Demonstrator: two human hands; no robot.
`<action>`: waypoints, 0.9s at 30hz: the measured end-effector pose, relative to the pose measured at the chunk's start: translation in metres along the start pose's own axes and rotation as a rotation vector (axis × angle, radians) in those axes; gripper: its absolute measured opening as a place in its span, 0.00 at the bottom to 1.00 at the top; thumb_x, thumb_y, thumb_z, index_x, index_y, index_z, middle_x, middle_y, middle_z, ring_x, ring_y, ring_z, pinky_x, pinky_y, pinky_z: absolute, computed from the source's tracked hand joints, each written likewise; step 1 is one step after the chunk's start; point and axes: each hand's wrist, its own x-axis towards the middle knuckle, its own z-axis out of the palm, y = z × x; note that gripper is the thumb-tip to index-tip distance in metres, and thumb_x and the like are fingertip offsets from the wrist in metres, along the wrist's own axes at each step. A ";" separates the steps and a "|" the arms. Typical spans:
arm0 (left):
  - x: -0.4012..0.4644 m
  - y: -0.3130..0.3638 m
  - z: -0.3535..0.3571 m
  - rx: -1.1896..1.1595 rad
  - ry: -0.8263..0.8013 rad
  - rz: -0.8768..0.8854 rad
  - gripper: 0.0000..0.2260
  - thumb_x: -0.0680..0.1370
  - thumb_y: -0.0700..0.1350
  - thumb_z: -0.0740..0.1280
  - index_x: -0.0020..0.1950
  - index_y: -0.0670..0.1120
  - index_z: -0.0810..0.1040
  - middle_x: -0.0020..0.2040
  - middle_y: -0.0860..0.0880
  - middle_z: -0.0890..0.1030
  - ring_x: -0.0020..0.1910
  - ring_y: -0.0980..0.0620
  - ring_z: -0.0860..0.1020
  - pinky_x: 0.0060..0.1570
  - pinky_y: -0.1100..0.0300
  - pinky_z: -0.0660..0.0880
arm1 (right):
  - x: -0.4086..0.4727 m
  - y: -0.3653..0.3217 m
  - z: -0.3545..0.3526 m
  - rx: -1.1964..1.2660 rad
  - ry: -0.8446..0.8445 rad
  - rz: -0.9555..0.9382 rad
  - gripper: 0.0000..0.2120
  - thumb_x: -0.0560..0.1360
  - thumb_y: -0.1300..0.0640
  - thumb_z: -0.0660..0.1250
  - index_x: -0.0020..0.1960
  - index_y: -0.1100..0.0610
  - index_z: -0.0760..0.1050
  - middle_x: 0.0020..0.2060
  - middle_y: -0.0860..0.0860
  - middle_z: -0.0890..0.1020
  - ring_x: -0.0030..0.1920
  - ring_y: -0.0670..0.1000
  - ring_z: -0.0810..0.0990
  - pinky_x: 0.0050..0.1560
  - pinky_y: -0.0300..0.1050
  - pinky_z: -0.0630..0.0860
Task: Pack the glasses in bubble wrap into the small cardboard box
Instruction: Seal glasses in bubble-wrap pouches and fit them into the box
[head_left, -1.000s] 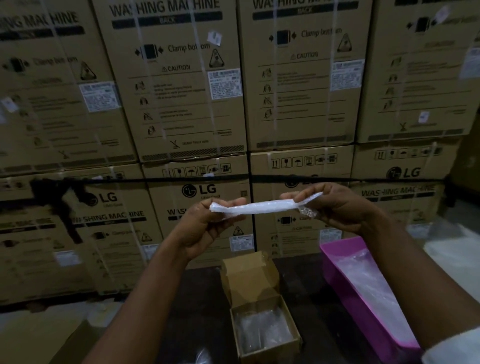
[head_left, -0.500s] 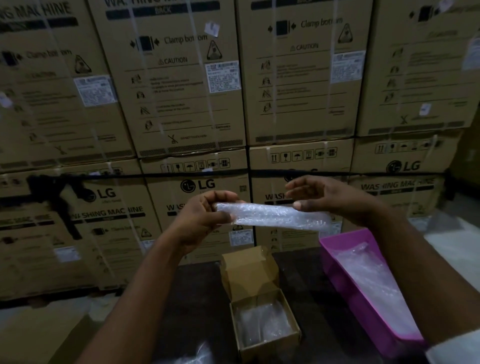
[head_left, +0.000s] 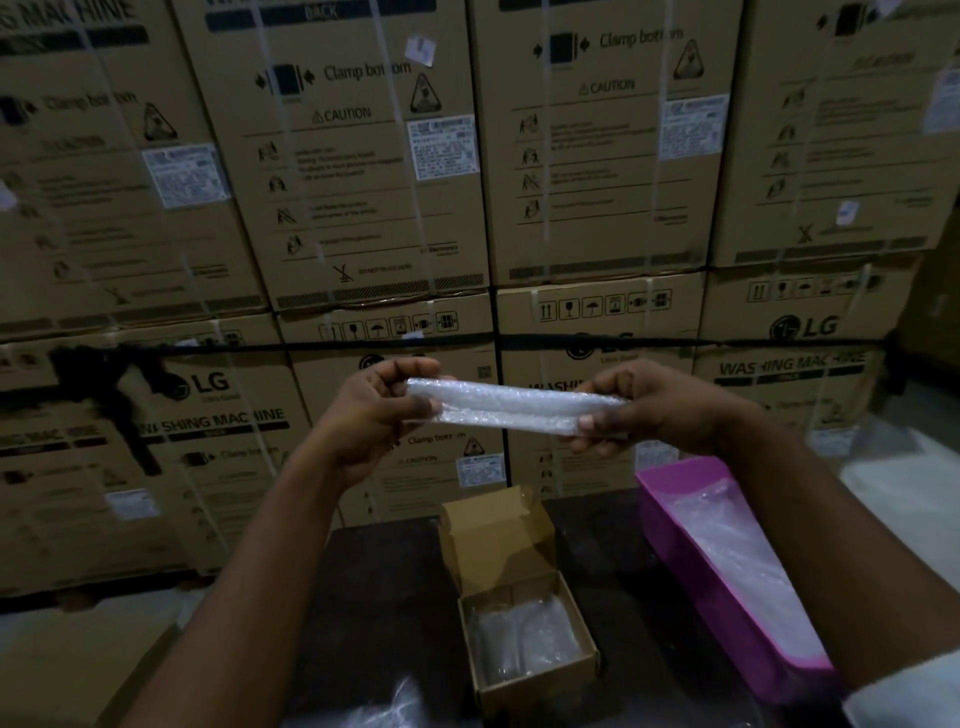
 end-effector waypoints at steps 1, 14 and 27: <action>0.001 0.001 0.002 0.090 -0.003 0.045 0.21 0.70 0.30 0.69 0.59 0.47 0.76 0.59 0.44 0.80 0.56 0.45 0.80 0.56 0.49 0.79 | 0.001 -0.001 0.000 0.011 0.010 0.000 0.12 0.75 0.66 0.65 0.57 0.61 0.75 0.46 0.57 0.85 0.44 0.50 0.84 0.39 0.38 0.80; 0.009 -0.035 0.054 1.478 0.148 1.214 0.13 0.77 0.41 0.69 0.61 0.41 0.78 0.60 0.42 0.81 0.55 0.45 0.80 0.51 0.52 0.78 | 0.012 -0.016 0.001 0.437 0.060 0.076 0.20 0.74 0.66 0.66 0.65 0.62 0.72 0.50 0.62 0.82 0.45 0.52 0.84 0.39 0.38 0.82; -0.003 0.002 0.088 -0.122 0.031 0.183 0.08 0.76 0.36 0.68 0.54 0.41 0.77 0.48 0.47 0.84 0.48 0.49 0.83 0.43 0.58 0.80 | 0.010 -0.015 0.021 0.274 0.156 -0.224 0.20 0.72 0.57 0.69 0.63 0.56 0.72 0.55 0.55 0.80 0.53 0.53 0.82 0.50 0.47 0.79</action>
